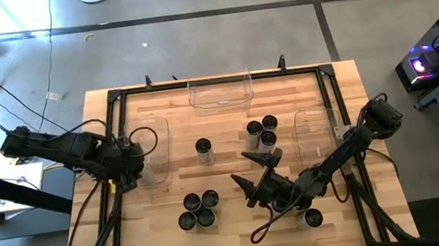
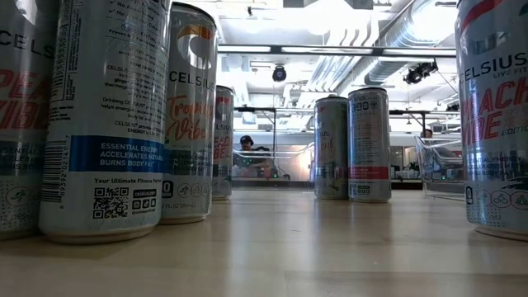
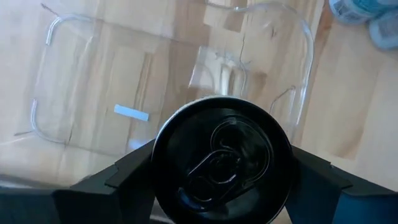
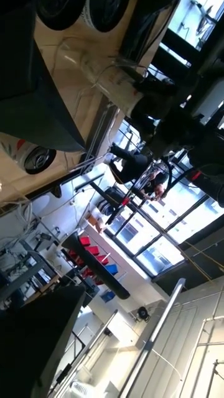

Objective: Sort soda cans
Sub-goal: Put the white-yellow soda can into the left transparent bin

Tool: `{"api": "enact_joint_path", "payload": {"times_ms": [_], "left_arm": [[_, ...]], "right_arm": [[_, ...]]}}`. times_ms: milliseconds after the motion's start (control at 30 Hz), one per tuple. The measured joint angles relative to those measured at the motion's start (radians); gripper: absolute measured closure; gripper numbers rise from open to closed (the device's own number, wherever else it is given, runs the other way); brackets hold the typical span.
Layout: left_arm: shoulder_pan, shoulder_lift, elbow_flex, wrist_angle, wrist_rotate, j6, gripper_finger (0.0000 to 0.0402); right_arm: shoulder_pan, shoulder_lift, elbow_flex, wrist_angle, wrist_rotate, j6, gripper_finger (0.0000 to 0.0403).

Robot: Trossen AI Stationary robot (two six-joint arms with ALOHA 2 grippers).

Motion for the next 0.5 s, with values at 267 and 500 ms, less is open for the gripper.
{"api": "enact_joint_path", "payload": {"times_ms": [267, 500], "left_arm": [[0.000, -0.007, -0.009, 0.000, 0.007, 0.003, 0.0132], [0.000, -0.006, -0.014, 0.001, 0.057, -0.029, 0.0092]], "right_arm": [[-0.005, 0.000, 0.000, 0.000, -0.001, 0.003, 0.0038], [-0.012, -0.001, 0.000, 0.000, -0.006, 0.008, 0.0038]]}}
